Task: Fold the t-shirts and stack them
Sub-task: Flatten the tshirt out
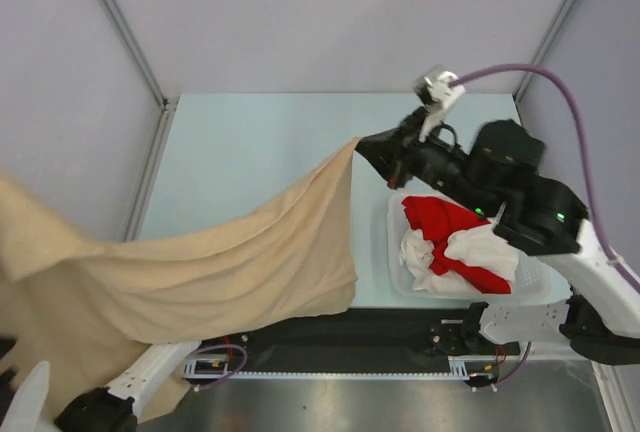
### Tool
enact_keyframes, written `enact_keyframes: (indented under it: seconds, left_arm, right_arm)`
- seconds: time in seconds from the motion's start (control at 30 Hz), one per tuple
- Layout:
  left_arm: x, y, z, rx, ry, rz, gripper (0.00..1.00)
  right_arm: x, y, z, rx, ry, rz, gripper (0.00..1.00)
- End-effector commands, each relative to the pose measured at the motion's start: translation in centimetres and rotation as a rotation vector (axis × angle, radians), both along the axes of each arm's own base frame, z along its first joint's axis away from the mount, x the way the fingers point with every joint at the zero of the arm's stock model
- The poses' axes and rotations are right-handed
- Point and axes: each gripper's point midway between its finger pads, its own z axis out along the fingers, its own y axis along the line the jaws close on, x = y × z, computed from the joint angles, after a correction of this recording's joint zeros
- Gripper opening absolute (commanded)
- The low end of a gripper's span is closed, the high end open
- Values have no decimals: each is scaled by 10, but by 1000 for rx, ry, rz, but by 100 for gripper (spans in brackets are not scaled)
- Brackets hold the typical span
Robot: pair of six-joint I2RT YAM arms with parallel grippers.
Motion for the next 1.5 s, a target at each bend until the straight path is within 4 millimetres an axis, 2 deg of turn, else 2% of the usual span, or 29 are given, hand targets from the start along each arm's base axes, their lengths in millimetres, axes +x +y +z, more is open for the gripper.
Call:
enact_keyframes:
  seconds: [0.0, 0.03, 0.1, 0.13, 0.17, 0.2, 0.27, 0.3, 0.4, 0.43, 0.5, 0.53, 0.57, 0.6, 0.63, 0.67, 0.7, 0.8, 0.87, 0.97, 1.0, 1.07, 1.1, 1.2, 1.23, 1.3, 1.33, 1.43, 1.47]
  left_arm:
    - [152, -62, -41, 91, 286, -76, 0]
    - [179, -69, -56, 103, 346, -66, 0]
    - [230, -84, -77, 136, 440, -43, 0]
    - [254, -90, -92, 153, 492, -29, 0]
    - [272, -95, -102, 166, 522, -21, 0]
    - [308, -108, -118, 200, 568, -22, 0]
    - [349, -114, -147, 230, 644, -2, 0]
    - [388, -123, -174, 249, 708, -1, 0]
    - [449, -119, -219, 212, 795, -33, 0]
    - [484, -117, -253, 215, 866, -21, 0]
    - [516, -113, -275, 192, 898, -21, 0]
    - [549, -105, -303, 186, 949, -28, 0]
    - [562, -108, -309, 183, 961, -57, 0]
    - [574, -107, -323, 188, 1001, -60, 0]
    - [582, -104, -309, 189, 975, -58, 0]
    - [593, -109, -322, 209, 997, -85, 0]
    - [596, -109, -321, 221, 997, -89, 0]
    - [594, -109, -296, 236, 956, -84, 1]
    - [583, -105, -267, 224, 907, -77, 0]
    - [563, -101, -226, 214, 839, -67, 0]
    - [544, -98, -200, 207, 795, -55, 0]
    - [519, -93, -169, 198, 739, -35, 0]
    - [493, -88, -143, 186, 690, -19, 0]
    - [443, -81, -103, 181, 600, 7, 0]
    - [405, -77, -78, 182, 534, 22, 0]
    - [363, -72, -54, 180, 462, 39, 0]
    - [322, -68, -36, 184, 398, 56, 0]
    - [261, -63, -21, 204, 303, 82, 0]
    - [206, -58, -6, 193, 212, 100, 0]
  right_arm:
    - [37, 15, -27, -27, 73, -51, 0]
    - [72, 3, -50, -44, 132, -124, 0]
    - [108, 0, -77, -47, 210, -148, 0]
    - [138, -18, -98, -66, 247, -229, 0]
    - [152, -24, -106, -69, 259, -251, 0]
    - [174, -20, -125, -93, 292, -246, 0]
    - [210, -42, -135, -109, 313, -317, 0]
    - [234, -39, -160, -130, 361, -304, 0]
    - [276, -49, -195, -150, 410, -305, 0]
    - [294, -45, -230, -199, 457, -296, 0]
    - [317, -46, -245, -216, 468, -310, 0]
    - [326, -45, -257, -232, 485, -311, 0]
    - [338, -42, -282, -263, 527, -311, 0]
    - [349, -44, -275, -257, 519, -322, 0]
    - [355, -44, -279, -259, 532, -325, 0]
    - [361, -43, -289, -267, 551, -323, 0]
    - [367, -44, -281, -260, 535, -331, 0]
    - [374, -46, -277, -256, 538, -352, 0]
    - [379, -43, -248, -230, 488, -349, 0]
    - [369, -40, -213, -214, 443, -342, 0]
    - [358, -41, -191, -203, 408, -338, 0]
    - [339, -39, -179, -209, 396, -336, 0]
    - [323, -44, -152, -192, 351, -349, 0]
    - [287, -42, -138, -219, 309, -355, 0]
    - [261, -47, -105, -193, 238, -357, 0]
    - [231, -43, -90, -210, 190, -354, 0]
    - [205, -48, -65, -185, 135, -346, 0]
    - [159, -43, -47, -206, 45, -332, 0]
    - [131, -51, -25, -165, -10, -322, 0]
